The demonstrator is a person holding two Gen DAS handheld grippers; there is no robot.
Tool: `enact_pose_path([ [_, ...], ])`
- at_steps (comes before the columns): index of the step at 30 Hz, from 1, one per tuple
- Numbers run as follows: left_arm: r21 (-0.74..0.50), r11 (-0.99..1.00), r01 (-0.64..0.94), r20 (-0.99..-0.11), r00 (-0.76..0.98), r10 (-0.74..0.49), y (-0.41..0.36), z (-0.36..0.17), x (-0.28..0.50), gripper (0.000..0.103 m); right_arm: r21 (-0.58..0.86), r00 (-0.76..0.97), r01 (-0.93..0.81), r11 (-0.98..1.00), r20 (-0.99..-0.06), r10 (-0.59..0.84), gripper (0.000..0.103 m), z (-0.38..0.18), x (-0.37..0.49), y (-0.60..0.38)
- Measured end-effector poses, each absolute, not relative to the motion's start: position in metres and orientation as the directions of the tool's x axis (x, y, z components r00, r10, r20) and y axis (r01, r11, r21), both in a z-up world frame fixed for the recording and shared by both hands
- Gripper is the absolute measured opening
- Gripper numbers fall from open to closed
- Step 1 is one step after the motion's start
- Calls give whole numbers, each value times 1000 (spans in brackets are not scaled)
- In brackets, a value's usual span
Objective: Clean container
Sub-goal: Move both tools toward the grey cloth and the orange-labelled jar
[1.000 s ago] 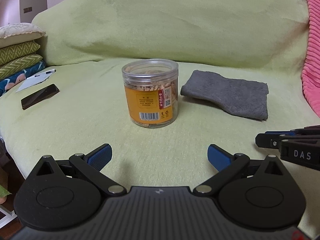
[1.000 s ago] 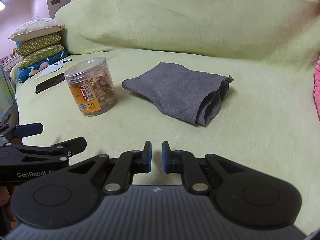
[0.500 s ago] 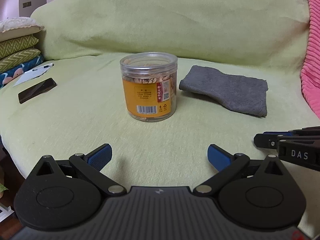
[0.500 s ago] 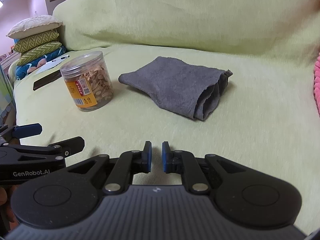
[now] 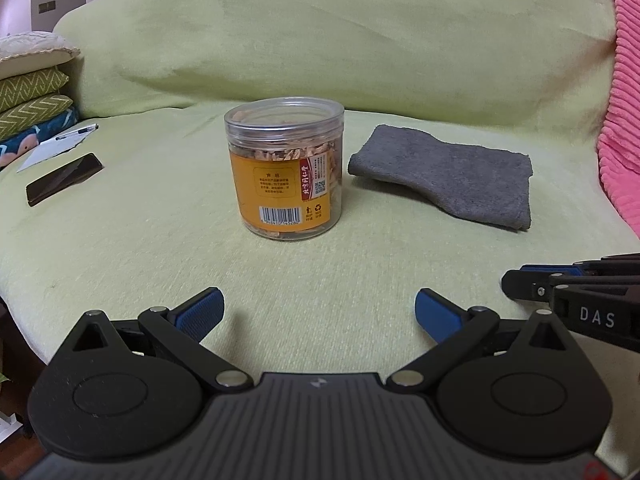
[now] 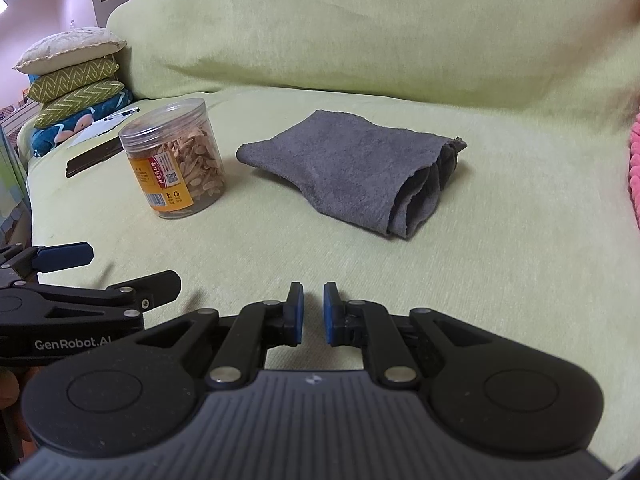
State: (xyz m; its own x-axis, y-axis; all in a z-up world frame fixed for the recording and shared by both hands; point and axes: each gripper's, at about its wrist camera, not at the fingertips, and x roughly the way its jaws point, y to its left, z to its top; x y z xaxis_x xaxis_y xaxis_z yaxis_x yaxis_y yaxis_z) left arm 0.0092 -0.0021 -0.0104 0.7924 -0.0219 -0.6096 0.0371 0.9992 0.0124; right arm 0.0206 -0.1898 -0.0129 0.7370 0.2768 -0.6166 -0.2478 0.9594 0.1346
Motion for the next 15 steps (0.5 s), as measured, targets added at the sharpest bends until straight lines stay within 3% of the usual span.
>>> enact_pose_path([
  [15,21,999,32,-608,794,-13,-2,-9,12,102,128,742,-262,957,-606,284,9,-10,18,-193],
])
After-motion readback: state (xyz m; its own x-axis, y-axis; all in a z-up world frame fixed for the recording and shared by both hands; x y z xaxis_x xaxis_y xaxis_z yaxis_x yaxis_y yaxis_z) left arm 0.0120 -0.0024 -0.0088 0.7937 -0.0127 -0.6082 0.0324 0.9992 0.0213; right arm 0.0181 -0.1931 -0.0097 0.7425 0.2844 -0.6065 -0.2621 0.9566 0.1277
